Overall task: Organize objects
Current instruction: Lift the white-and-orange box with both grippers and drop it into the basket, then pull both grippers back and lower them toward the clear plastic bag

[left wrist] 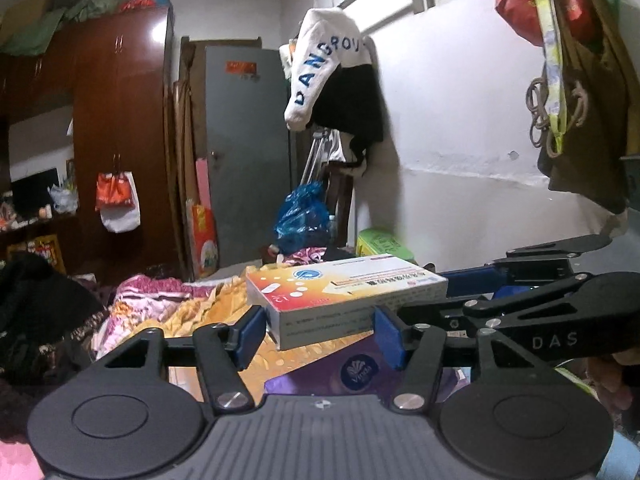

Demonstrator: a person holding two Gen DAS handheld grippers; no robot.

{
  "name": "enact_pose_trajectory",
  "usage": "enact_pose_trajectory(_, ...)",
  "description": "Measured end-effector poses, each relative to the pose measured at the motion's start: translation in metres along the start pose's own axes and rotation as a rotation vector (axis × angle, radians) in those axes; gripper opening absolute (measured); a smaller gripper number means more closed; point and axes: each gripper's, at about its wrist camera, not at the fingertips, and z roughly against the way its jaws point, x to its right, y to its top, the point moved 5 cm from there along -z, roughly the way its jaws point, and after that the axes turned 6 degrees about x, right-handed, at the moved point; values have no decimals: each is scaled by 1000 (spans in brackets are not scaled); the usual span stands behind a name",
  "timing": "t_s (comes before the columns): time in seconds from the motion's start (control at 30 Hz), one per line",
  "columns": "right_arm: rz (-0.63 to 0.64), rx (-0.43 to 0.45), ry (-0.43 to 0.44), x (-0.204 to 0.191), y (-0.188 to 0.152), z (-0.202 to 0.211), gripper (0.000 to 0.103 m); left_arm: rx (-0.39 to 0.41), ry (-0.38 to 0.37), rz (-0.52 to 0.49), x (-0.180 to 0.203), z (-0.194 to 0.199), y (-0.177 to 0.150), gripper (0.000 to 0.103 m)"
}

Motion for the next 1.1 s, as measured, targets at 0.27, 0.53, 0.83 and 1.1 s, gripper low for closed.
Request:
enact_pose_trajectory(0.27,-39,68,-51,21,-12,43,89,159,-18,73,-10,54,-3,84)
enact_pose_trajectory(0.53,-198,68,-29,35,-125,106,103,33,-37,33,-1,116,-92,93)
enact_pose_trajectory(0.83,-219,-157,-48,16,-183,84,103,-220,-48,167,-23,70,-166,91)
enact_pose_trajectory(1.1,-193,-194,-16,5,-196,84,94,-277,-59,196,-28,58,-181,91)
